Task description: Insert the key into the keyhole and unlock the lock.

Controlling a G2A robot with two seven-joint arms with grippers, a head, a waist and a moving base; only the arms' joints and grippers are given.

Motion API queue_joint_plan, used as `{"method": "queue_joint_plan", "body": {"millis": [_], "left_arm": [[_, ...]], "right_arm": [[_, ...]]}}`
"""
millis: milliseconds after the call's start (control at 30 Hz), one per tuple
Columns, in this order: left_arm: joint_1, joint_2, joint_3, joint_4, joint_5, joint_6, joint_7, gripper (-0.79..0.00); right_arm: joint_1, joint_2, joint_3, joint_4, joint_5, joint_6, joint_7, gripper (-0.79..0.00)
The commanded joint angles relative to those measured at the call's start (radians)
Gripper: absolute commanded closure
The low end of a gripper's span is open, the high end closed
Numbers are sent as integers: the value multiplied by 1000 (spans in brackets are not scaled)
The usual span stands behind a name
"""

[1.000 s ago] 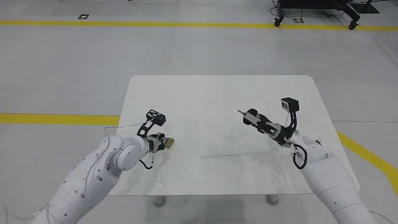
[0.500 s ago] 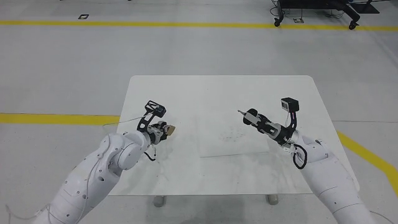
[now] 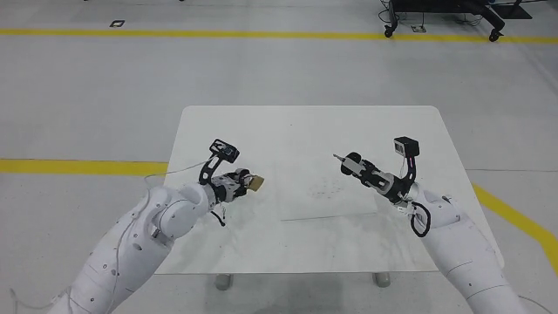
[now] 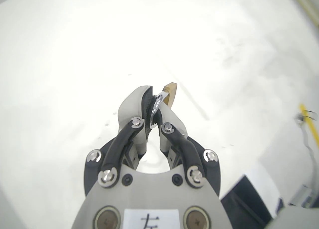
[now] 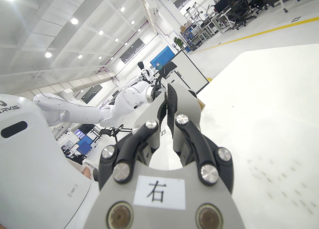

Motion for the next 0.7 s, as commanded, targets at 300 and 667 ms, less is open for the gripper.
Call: {"method": "queue_joint_plan", "body": {"millis": [300, 667], "left_arm": [[-326, -128, 117, 544, -982, -214, -353, 0], [-504, -238, 239, 789, -1129, -172, -473, 0]], "right_arm": [[0, 0, 0, 0, 0, 0, 0, 0], [0, 0, 0, 0, 0, 0, 0, 0]]}}
